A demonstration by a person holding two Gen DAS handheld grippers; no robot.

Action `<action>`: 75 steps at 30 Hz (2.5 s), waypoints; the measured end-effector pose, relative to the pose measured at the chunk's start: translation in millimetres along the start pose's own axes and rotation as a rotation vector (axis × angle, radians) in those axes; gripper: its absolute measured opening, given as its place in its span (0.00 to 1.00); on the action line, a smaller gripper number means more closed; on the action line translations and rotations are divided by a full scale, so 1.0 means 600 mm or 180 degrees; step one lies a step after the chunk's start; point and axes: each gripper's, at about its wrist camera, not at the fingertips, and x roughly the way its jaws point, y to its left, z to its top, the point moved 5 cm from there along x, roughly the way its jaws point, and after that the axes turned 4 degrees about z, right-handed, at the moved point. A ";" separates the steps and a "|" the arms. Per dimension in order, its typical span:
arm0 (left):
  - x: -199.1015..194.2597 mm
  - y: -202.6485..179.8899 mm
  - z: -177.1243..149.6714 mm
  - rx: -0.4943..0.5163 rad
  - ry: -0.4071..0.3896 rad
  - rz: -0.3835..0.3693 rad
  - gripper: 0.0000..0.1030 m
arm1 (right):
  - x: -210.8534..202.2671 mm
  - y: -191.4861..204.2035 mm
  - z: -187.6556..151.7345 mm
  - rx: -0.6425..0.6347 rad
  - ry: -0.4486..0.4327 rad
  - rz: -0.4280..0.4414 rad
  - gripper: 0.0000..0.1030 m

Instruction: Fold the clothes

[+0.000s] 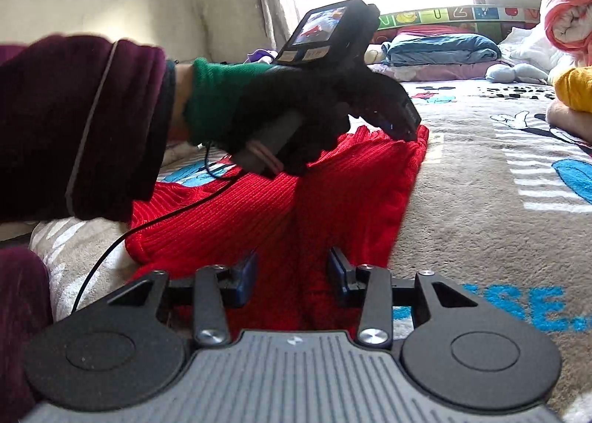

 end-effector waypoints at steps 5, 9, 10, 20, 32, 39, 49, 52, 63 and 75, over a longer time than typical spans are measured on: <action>-0.067 0.055 -0.010 -0.0538 -0.0238 0.0148 0.19 | -0.007 0.016 -0.013 -0.0131 -0.0028 -0.0029 0.42; -0.148 0.103 -0.064 -0.0775 -0.0373 0.0189 0.19 | -0.019 0.019 -0.009 -0.0145 -0.0126 -0.0038 0.42; -0.170 0.117 -0.083 -0.0846 -0.0393 0.0202 0.19 | -0.023 0.021 -0.008 -0.0148 -0.0160 -0.0047 0.42; -0.362 0.218 -0.303 -0.1903 -0.0648 0.0227 0.54 | -0.067 0.104 -0.020 -0.0386 -0.0032 0.0071 0.46; -0.428 0.330 -0.449 -0.3183 -0.0468 0.0340 0.58 | -0.070 0.179 -0.041 -0.0681 0.0239 0.0174 0.52; -0.431 0.380 -0.504 -0.3827 -0.0485 0.0283 0.57 | -0.068 0.157 -0.036 -0.0348 0.0220 0.0145 0.55; -0.390 0.418 -0.503 -0.4121 -0.0792 0.0185 0.49 | -0.068 0.134 -0.038 -0.0157 0.0174 0.0148 0.56; -0.371 0.426 -0.498 -0.4171 -0.0868 0.0210 0.36 | -0.070 0.132 -0.039 -0.0151 0.0169 0.0174 0.56; -0.386 0.419 -0.448 -0.3951 -0.1228 0.0179 0.06 | -0.070 0.128 -0.034 -0.0068 0.0090 0.0277 0.56; -0.362 0.172 -0.299 -0.1263 -0.0999 0.0140 0.06 | -0.075 0.102 0.000 0.0801 -0.0269 0.0583 0.62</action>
